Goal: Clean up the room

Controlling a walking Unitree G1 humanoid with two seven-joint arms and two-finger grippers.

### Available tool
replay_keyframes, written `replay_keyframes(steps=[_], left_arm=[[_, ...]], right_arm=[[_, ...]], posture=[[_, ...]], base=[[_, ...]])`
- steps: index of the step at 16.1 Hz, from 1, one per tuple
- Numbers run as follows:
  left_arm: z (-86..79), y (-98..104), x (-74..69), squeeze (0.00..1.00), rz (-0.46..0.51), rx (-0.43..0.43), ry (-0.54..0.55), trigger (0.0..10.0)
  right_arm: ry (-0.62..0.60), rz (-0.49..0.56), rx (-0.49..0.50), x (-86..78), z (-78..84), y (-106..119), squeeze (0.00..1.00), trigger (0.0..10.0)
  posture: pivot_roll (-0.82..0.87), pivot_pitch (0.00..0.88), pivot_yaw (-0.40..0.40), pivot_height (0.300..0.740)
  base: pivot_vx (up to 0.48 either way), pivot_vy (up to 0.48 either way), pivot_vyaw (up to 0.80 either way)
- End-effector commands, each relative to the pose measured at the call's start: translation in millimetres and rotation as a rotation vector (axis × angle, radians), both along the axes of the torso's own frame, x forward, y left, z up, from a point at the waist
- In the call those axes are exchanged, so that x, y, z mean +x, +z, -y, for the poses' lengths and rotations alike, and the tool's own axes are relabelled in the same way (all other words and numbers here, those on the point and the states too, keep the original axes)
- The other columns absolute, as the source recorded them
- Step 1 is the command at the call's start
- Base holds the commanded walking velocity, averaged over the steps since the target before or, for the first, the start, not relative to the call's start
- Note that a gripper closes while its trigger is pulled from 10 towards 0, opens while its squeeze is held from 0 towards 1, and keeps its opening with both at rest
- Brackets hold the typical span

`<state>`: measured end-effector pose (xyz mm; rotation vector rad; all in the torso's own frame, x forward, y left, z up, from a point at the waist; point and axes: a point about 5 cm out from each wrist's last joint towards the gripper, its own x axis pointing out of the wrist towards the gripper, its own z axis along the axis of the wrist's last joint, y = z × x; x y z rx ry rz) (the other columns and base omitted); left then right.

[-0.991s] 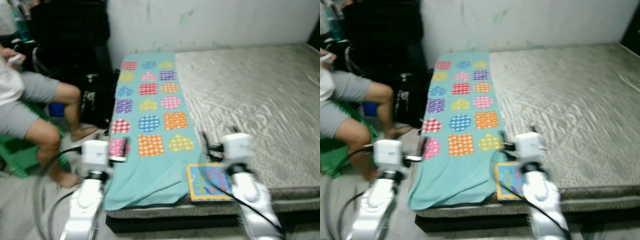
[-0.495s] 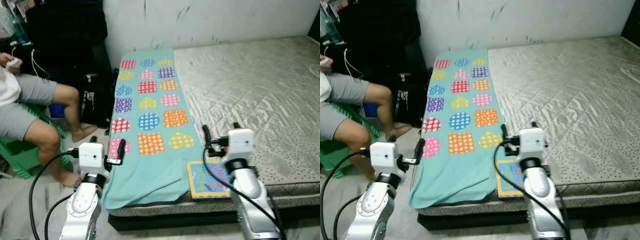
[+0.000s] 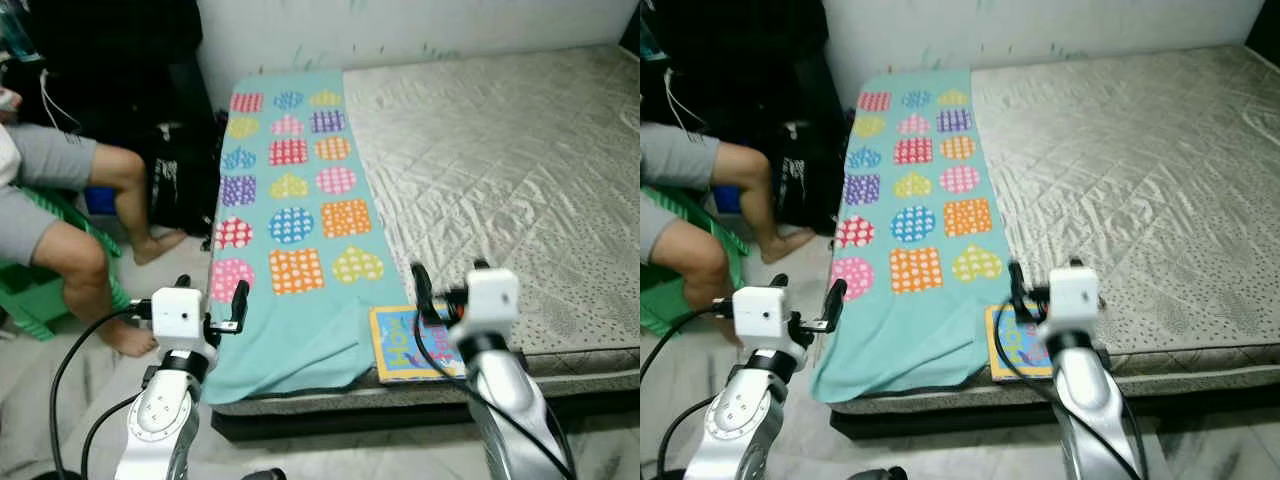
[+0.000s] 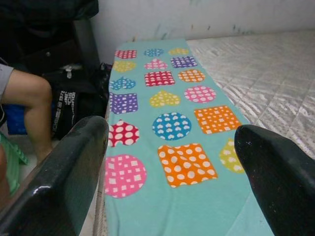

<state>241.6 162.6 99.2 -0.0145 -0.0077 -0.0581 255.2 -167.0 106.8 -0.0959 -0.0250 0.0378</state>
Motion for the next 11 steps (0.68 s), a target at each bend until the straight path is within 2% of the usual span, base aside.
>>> replay_keyframes(steps=[1, 4, 5, 7, 11], left_arm=[[-11.4, 2.9, -4.9, 0.00, 0.000, 0.005, 0.027, 10.0], [-11.1, 0.8, -8.7, 0.00, -0.012, 0.009, 0.029, 10.0], [-9.3, 0.5, -9.1, 0.00, -0.015, 0.007, 0.027, 10.0], [-6.0, 0.4, -10.6, 0.00, -0.021, 0.003, 0.020, 10.0], [-6.8, -1.6, -7.8, 0.00, -0.028, -0.001, 0.013, 10.0]], right_arm=[[0.017, -0.010, -0.002, -5.2, 0.5, 0.5, 0.00, 10.0], [0.048, -0.018, -0.055, -7.5, 1.6, -0.8, 0.00, 10.0], [0.052, -0.011, -0.057, -5.0, 0.4, 1.8, 0.00, 10.0], [0.049, -0.012, -0.051, -2.2, 0.0, 3.6, 0.00, 10.0], [0.022, -0.005, -0.017, -0.3, 0.3, 3.9, 0.00, 10.0]], posture=[[0.08, 0.186, 0.050, 0.740], [0.08, 0.197, 0.034, 0.740], [0.08, 0.196, 0.030, 0.740], [0.08, 0.195, 0.027, 0.740], [0.07, 0.182, 0.046, 0.740]], base=[[0.000, 0.000, 0.00], [0.000, 0.000, 0.00], [0.000, 0.000, 0.67], [0.000, 0.000, 0.72], [0.000, 0.000, 0.00]])
